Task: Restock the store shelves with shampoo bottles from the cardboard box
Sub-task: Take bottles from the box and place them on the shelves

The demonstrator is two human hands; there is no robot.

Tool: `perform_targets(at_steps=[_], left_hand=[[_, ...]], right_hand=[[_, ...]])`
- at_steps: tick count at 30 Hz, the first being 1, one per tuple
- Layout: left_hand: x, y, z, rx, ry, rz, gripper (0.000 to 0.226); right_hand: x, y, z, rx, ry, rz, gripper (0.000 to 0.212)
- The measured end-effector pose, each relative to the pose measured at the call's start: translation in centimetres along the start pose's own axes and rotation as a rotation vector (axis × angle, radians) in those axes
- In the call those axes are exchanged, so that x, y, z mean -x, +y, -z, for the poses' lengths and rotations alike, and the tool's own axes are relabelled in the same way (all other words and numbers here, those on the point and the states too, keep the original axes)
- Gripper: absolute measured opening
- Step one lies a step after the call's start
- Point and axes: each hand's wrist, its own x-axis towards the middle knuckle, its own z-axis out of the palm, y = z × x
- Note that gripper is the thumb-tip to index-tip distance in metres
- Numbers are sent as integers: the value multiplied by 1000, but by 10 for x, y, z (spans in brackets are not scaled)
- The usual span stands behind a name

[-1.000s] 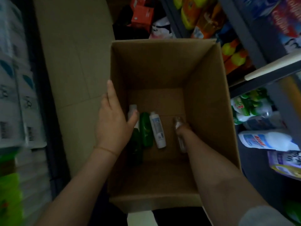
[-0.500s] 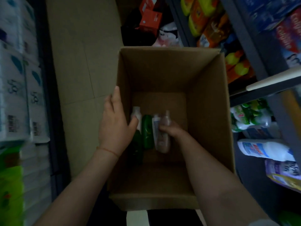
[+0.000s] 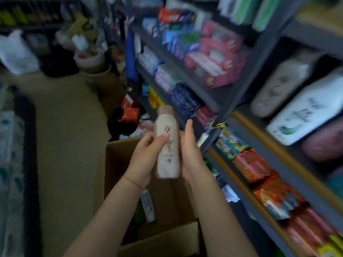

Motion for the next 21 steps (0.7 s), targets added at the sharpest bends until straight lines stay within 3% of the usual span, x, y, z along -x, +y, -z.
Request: perform_targets(at_steps=[5,9,17,19,21], left_hand=[[22,33,-93,-21,-228,-48,38],[44,57,-163,-46,-416,-128,34],[85,126,-255,-175,-800,-381,42],[83,143,-270,-201,-804,-448,48],[75,153,-283,-269,-705,-533,40]], right_hand=[[72,-75,44,-29,118,218,48],[125,-123,87,255,258,424,30],[226,-230,121,591,432,864,34],[240,-249,123,620,499,979,34],[251,-265,124,620,585,1087,33]])
